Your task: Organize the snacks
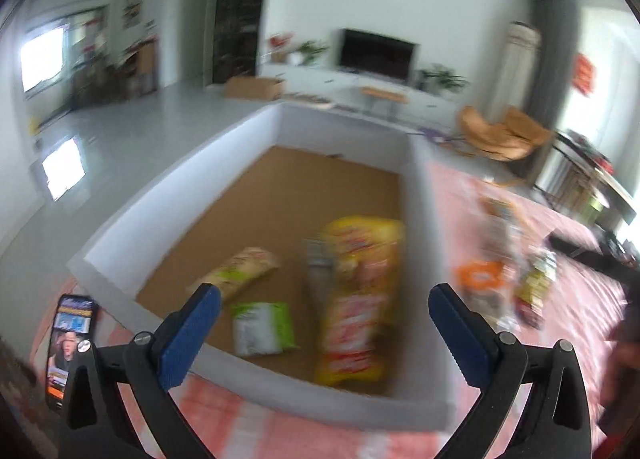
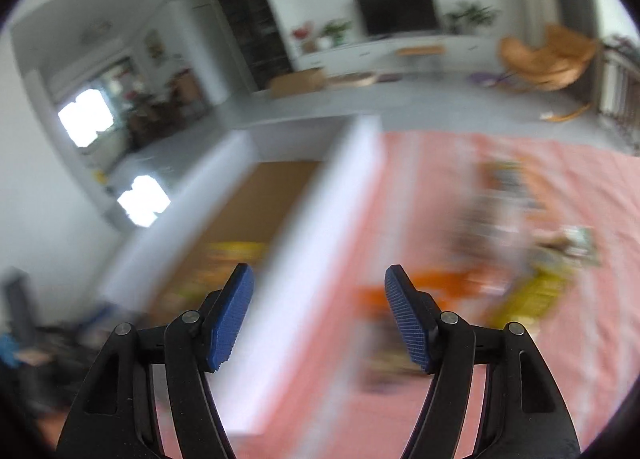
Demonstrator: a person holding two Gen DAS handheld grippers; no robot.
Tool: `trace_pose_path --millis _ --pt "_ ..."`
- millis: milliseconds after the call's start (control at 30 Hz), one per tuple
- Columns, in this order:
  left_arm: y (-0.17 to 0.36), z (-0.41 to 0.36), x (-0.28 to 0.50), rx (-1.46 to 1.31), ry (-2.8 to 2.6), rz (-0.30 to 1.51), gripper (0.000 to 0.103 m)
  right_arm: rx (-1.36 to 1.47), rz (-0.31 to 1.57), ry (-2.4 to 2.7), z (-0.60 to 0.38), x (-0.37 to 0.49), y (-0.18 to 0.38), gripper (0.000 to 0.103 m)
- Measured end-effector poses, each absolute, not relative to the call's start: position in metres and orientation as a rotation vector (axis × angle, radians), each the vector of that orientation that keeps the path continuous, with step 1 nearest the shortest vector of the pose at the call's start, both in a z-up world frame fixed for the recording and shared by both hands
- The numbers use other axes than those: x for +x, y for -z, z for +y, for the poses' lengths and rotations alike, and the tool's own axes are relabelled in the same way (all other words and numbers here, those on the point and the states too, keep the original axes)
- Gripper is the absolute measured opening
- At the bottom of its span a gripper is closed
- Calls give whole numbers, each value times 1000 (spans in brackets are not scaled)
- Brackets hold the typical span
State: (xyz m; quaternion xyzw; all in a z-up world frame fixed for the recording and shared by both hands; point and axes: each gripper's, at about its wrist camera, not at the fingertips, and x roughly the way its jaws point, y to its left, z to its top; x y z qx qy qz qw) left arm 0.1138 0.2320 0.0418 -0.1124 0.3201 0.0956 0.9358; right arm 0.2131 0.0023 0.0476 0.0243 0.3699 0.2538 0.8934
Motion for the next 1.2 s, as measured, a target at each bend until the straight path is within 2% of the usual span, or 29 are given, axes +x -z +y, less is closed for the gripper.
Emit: trace_pose_path --millis 233,367,500,733,1033,1200 --pt "-54 101 87 -105 141 650 103 -36 899 -139 -171 202 44 73" --pt "-22 36 93 -41 265 763 103 -12 937 -10 -243 189 69 73" --pt "25 -9 102 108 247 858 102 32 949 21 -265 180 76 73" --pt "68 1 103 171 172 896 103 -15 897 12 -257 170 79 77" --pt "79 14 109 102 181 930 103 -5 892 34 -259 168 82 86" --pt "80 17 112 76 183 938 103 -4 893 37 -260 168 82 87"
